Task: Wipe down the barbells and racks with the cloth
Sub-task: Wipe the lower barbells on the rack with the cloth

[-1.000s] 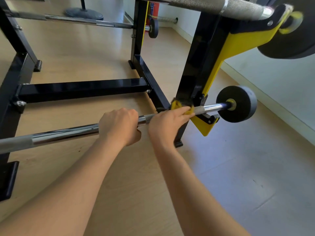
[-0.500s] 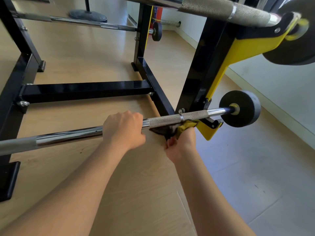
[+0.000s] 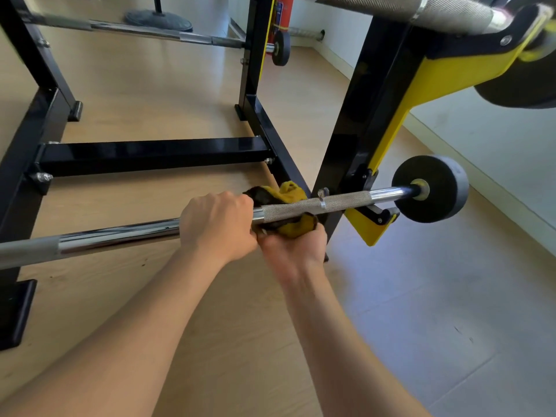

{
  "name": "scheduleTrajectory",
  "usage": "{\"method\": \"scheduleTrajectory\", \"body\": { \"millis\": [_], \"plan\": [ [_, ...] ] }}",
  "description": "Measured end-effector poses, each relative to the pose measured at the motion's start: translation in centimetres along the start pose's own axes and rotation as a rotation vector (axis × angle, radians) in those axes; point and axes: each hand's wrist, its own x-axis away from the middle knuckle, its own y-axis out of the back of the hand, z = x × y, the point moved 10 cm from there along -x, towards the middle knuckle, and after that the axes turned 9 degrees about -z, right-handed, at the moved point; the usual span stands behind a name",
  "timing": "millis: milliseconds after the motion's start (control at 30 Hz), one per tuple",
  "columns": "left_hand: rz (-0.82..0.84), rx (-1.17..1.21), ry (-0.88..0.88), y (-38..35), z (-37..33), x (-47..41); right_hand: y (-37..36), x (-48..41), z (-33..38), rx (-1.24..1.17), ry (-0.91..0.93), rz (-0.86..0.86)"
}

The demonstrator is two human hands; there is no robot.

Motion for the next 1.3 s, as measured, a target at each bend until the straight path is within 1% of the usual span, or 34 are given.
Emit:
{"method": "scheduleTrajectory", "body": {
  "millis": [33,100,167,200,233,267,300,333,400,433,467,500,533,600,633,667,700,733,767,833,867,900,933,967,1000,1033,1067,1100,1133,1167,1200,1233,1300],
  "plan": [
    [-0.001,-0.005,-0.005,0.0,0.0,0.0,0.4,0.1,-1.2,0.066,-0.023,-0.003],
    [0.004,-0.011,-0.015,0.0,0.0,0.1,1.0,-0.4,0.0,0.113,0.005,-0.049],
    [0.022,-0.014,-0.02,-0.1,0.0,0.2,1.8,-2.0,4.1,0.0,0.108,-0.123],
    [0.029,-0.016,-0.018,-0.2,0.1,0.2,1.9,-2.6,6.0,-0.106,0.153,-0.147],
    [0.031,-0.016,-0.015,-0.2,0.1,0.2,1.7,-2.8,6.8,-0.215,0.16,-0.141],
    [0.022,-0.017,-0.015,-0.1,0.1,0.2,1.2,-2.8,6.6,-0.276,0.152,-0.112],
    [0.004,-0.019,-0.018,0.0,0.1,0.1,0.5,-2.4,5.3,-0.253,0.129,-0.058],
    [-0.017,-0.022,-0.024,0.1,0.1,0.1,0.3,-1.8,3.1,-0.154,0.103,-0.032],
    [-0.047,-0.023,-0.045,0.3,-0.2,0.2,0.7,-0.1,-1.3,0.122,0.034,-0.017],
    [-0.049,-0.025,-0.056,0.3,-0.2,0.3,0.9,0.6,-2.3,0.216,-0.008,-0.017],
    [-0.046,-0.024,-0.067,0.3,-0.3,0.3,0.9,0.8,-1.7,0.246,-0.026,-0.017],
    [-0.04,-0.019,-0.08,0.3,-0.5,0.3,1.1,0.3,0.2,0.226,-0.002,-0.03],
    [-0.035,-0.014,-0.089,0.3,-0.6,0.3,1.2,-0.5,2.9,0.154,0.057,-0.067],
    [-0.019,-0.015,-0.086,0.3,-0.6,0.2,1.8,-2.5,7.3,-0.125,0.159,-0.158],
    [-0.012,-0.016,-0.08,0.2,-0.6,0.2,1.7,-2.9,7.5,-0.217,0.164,-0.16],
    [-0.007,-0.017,-0.075,0.3,-0.6,0.2,0.9,-2.7,6.3,-0.231,0.149,-0.106],
    [-0.01,-0.016,-0.076,0.4,-0.7,0.2,0.2,-2.1,4.2,-0.172,0.126,-0.027],
    [-0.021,-0.021,-0.08,0.5,-0.7,0.2,-0.2,-1.3,1.6,-0.052,0.094,0.05],
    [-0.035,-0.027,-0.082,0.5,-0.6,0.2,-0.2,-0.1,-0.7,0.073,0.044,0.082],
    [-0.062,-0.033,-0.081,0.6,-0.6,0.3,0.8,1.4,-2.1,0.33,-0.011,0.045],
    [-0.067,-0.033,-0.078,0.6,-0.6,0.2,1.3,1.9,-1.3,0.41,0.0,-0.001],
    [-0.065,-0.028,-0.075,0.5,-0.6,0.2,1.9,2.2,0.4,0.471,0.058,-0.095],
    [-0.059,-0.021,-0.073,0.4,-0.6,0.2,2.5,3.0,2.5,0.524,0.144,-0.212],
    [-0.053,-0.015,-0.071,0.3,-0.6,0.2,3.0,4.1,5.1,0.593,0.302,-0.336],
    [-0.047,-0.014,-0.068,0.2,-0.6,0.1,2.6,5.8,7.8,0.706,0.534,-0.42],
    [-0.042,-0.02,-0.063,0.2,-0.5,0.0,1.1,8.2,9.9,0.86,0.816,-0.457],
    [-0.037,-0.027,-0.056,0.2,-0.5,0.0,-1.1,10.3,10.5,1.004,1.076,-0.415],
    [-0.032,-0.032,-0.047,0.2,-0.4,0.0,-2.8,11.0,9.6,1.177,1.234,-0.326],
    [-0.03,-0.038,-0.039,0.2,-0.4,0.0,-3.7,10.1,7.8,1.378,1.284,-0.224],
    [-0.035,-0.049,-0.034,0.2,-0.4,0.1,-3.9,8.3,6.0,1.569,1.266,-0.14],
    [-0.042,-0.063,-0.032,0.3,-0.3,0.2,-3.7,6.7,4.8,1.738,1.257,-0.116],
    [-0.047,-0.072,-0.03,0.3,-0.3,0.3,-3.6,5.5,4.6,1.867,1.294,-0.139],
    [-0.054,-0.067,-0.037,0.4,-0.2,0.4,-4.1,4.2,6.7,1.965,1.375,-0.25]
  ]
}}
